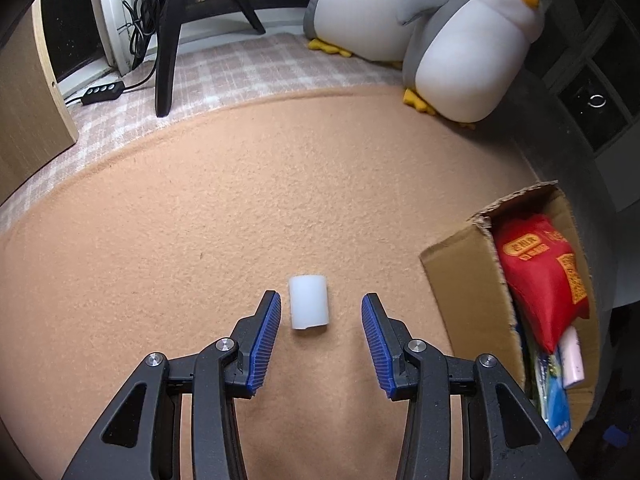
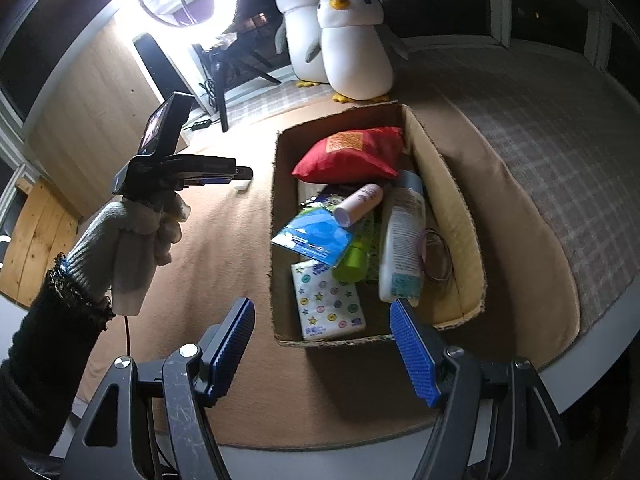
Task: Organize objects
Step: 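Move the left tool to the white cylinder and close on it, then carry the white cylinder into the box and open the left tool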
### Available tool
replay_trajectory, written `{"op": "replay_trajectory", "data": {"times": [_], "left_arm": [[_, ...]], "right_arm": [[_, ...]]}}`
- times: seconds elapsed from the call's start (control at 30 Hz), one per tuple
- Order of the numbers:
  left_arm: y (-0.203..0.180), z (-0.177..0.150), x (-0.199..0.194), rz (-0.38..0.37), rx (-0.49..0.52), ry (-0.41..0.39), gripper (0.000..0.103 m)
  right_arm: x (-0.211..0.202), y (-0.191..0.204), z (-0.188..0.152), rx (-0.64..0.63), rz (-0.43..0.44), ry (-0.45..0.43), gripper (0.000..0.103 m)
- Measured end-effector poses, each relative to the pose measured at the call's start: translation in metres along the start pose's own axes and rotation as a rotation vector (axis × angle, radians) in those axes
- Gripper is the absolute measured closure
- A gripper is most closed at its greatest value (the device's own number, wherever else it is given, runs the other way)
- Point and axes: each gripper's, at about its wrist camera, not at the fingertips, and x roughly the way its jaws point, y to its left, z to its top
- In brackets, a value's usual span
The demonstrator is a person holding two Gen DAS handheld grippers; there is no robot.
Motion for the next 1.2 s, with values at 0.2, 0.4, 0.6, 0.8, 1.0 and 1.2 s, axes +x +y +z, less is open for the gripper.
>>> {"op": "replay_trajectory", "data": {"times": [0.2, 0.4, 0.6, 0.8, 1.0, 1.2], "left_arm": [[0.000, 0.002, 0.009, 0.014, 0.001, 0.004, 0.077], [0.006, 0.002, 0.006, 0.012, -0.010, -0.007, 0.091], [0.003, 0.000, -0.013, -0.001, 0.007, -0.031, 0.094], [-0.005, 0.001, -0.048, -0.044, 0.008, -0.080, 0.095], [-0.033, 0.001, -0.082, -0.132, 0.031, -0.132, 0.094], [-0.077, 0.006, -0.082, -0.167, 0.085, -0.132, 0.094]], "right_arm": [[0.002, -0.007, 0.001, 0.008, -0.004, 0.004, 0.036], [0.003, -0.009, 0.001, 0.008, -0.004, 0.004, 0.036], [0.003, -0.012, 0.000, 0.013, 0.000, -0.005, 0.036], [-0.003, -0.012, -0.002, 0.018, 0.006, -0.023, 0.036], [-0.008, -0.015, -0.005, 0.033, 0.008, -0.036, 0.036], [-0.014, -0.015, -0.007, 0.031, 0.007, -0.043, 0.036]]}}
